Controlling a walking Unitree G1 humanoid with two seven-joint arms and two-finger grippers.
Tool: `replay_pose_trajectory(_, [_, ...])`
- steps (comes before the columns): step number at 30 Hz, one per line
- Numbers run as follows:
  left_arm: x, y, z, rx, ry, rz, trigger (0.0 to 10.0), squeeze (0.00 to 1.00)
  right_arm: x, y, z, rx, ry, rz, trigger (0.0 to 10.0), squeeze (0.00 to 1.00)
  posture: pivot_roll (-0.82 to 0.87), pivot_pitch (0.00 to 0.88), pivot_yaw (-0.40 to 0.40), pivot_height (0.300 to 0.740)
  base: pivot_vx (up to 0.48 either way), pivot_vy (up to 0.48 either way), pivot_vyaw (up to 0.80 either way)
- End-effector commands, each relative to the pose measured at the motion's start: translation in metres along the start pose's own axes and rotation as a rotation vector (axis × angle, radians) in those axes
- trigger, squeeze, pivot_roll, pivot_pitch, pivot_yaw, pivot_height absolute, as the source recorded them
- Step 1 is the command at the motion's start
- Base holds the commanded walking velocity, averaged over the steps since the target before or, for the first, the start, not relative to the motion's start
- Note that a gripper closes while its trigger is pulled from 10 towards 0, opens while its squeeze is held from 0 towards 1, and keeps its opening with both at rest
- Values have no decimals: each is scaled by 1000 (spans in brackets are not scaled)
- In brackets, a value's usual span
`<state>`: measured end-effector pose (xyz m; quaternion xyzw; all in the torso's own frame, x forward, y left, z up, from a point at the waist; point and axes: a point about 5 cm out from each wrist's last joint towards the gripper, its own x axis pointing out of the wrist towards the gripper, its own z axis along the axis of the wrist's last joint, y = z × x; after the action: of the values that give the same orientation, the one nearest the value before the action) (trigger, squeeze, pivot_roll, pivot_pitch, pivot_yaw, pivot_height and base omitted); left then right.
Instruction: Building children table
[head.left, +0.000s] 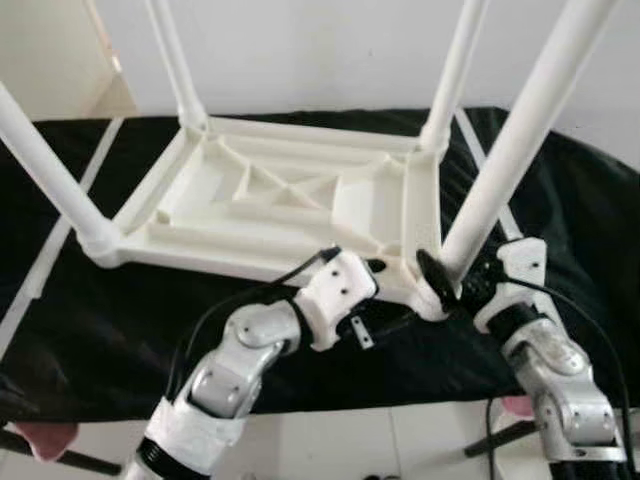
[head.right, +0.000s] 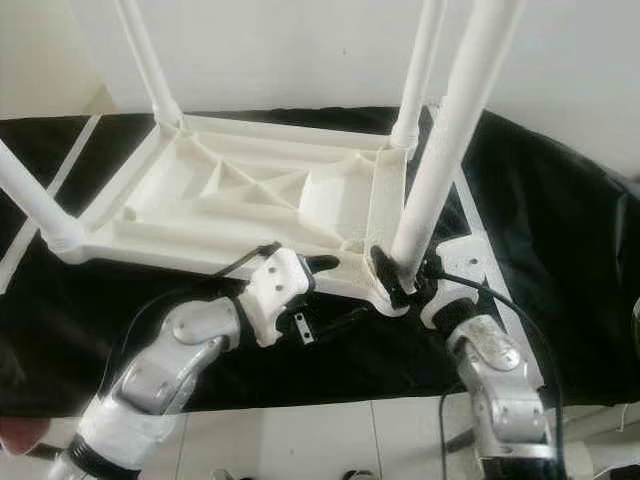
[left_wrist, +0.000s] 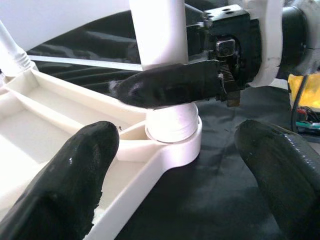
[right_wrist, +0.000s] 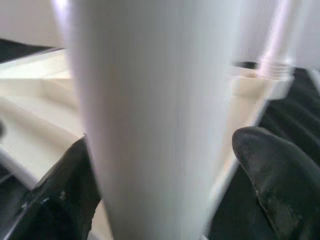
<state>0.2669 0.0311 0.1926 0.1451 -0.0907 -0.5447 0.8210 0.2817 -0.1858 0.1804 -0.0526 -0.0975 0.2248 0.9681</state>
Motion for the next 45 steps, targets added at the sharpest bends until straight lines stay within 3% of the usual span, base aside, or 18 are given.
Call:
replay_pose_trajectory(1, [0,-1,-5,-11,9,-12,10000,0,2,1,-3,-2,8,49,10000,0,-179,107,33,740,0,0,0])
replay_pose_trajectory(8, [7,-8,-5,-13,4,-33,10000,0,14,-8,-16,-44,68,157,10000,0,-173,92,24,740,0,0,0])
replay_pose_trajectory(9, [7,-8,-5,-6,8,-32,10000,0,15,-9,-18,-59,76,165,7922,0,-168,97,21,740,0,0,0])
replay_pose_trajectory(10, [7,-7,-5,-3,9,-31,10000,0,15,-10,-20,-73,85,181,4510,0,-167,95,20,740,0,0,0])
replay_pose_trajectory(11, [7,-7,-5,-3,9,-31,10000,0,15,-10,-20,-73,85,181,4510,0,-167,95,20,740,0,0,0])
replay_pose_trajectory(12, [6,-7,-2,-4,2,-27,10000,0,15,-9,-24,-89,101,212,0,0,-163,93,15,740,0,0,0])
replay_pose_trajectory(24, [5,-7,-6,-11,6,-3,10000,0,9,-8,-32,-88,108,215,0,0,-159,104,-4,740,0,0,0])
replay_pose_trajectory(25, [5,-7,-6,-15,5,3,10000,0,8,-8,-32,-80,108,199,5490,0,-159,106,-5,740,0,0,0])
replay_pose_trajectory(26, [5,-6,-7,-12,5,16,10000,0,8,-9,-32,-58,103,171,10000,0,-158,106,-6,740,0,0,0])
replay_pose_trajectory(34, [5,-1,-11,10,18,57,10000,0,8,-9,-28,-10,72,12,10000,0,-157,108,-7,740,0,0,0])
replay_pose_trajectory(36, [4,0,-11,14,20,59,10000,0,7,-2,-25,17,63,-79,10000,0,-157,107,-7,740,0,0,0])
replay_pose_trajectory(40, [3,-1,-12,16,23,58,10000,0,6,6,-24,42,52,-137,10000,0,-155,106,-5,740,0,0,0])
replay_pose_trajectory(44, [1,-3,-13,12,25,54,10000,0,0,17,-25,31,63,-377,10000,0,-152,108,-5,740,0,0,0])
replay_pose_trajectory(45, [1,-3,-13,12,25,54,10000,0,0,17,-25,31,63,-377,10000,0,-152,108,-5,740,0,0,0])
